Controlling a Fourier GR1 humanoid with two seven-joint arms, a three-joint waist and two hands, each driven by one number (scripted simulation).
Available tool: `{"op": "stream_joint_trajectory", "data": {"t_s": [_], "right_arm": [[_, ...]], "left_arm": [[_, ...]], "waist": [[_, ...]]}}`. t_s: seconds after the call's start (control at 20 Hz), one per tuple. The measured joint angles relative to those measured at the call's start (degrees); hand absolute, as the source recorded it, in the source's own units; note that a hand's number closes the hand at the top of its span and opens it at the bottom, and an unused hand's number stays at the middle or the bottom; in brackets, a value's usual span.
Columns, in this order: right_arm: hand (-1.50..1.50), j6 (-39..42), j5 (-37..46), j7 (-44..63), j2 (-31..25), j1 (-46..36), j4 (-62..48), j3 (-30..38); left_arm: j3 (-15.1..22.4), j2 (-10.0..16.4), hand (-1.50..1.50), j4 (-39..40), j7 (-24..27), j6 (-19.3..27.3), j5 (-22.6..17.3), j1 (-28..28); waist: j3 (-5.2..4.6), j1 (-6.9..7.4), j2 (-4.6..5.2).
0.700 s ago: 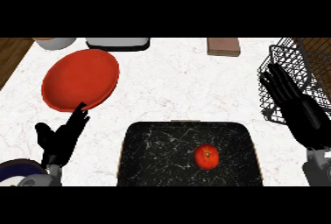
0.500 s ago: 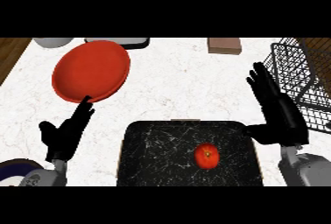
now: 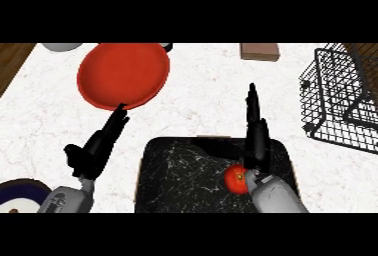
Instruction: Pick the tomato from the tray and place it in the tiered basket
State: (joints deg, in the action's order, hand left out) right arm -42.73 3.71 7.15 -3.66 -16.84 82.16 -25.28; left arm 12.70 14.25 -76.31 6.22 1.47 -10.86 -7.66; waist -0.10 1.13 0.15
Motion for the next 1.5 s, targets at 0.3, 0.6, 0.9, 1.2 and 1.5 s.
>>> {"op": "stream_joint_trajectory", "data": {"t_s": [0.3, 0.6, 0.9, 1.2, 1.5], "right_arm": [[-1.5, -2.4, 16.2, 15.8, -2.7, -4.6, 0.4, -7.5], [-1.5, 12.7, 23.9, 33.5, -10.9, -8.5, -1.7, -12.5], [-1.5, 32.4, 24.7, 50.5, -13.7, -14.3, 0.8, -18.2], [-1.5, 43.6, 22.1, 60.9, -10.5, -19.4, 6.8, -19.7], [-1.5, 47.6, 23.9, 63.6, -9.0, -19.5, 9.1, -18.6]], "left_arm": [[-0.7, 0.1, 0.0, 0.5, 1.0, -0.2, 0.4, 0.7], [-0.9, 0.3, 0.0, 0.3, 0.5, 0.3, 0.7, 0.9], [-0.6, 0.1, 0.0, 0.4, 0.3, 0.3, 1.0, 0.9], [-1.0, 0.2, 0.0, 0.2, 0.2, -0.2, 0.6, 0.9], [-1.3, -0.1, 0.0, -0.1, 0.8, 0.0, 0.7, 1.6]], "waist": [[-0.19, -1.58, -0.76], [-0.63, -2.56, -1.61], [-0.64, -2.46, -1.79], [-0.35, -2.4, -1.5], [-0.22, -3.0, -1.41]]}}
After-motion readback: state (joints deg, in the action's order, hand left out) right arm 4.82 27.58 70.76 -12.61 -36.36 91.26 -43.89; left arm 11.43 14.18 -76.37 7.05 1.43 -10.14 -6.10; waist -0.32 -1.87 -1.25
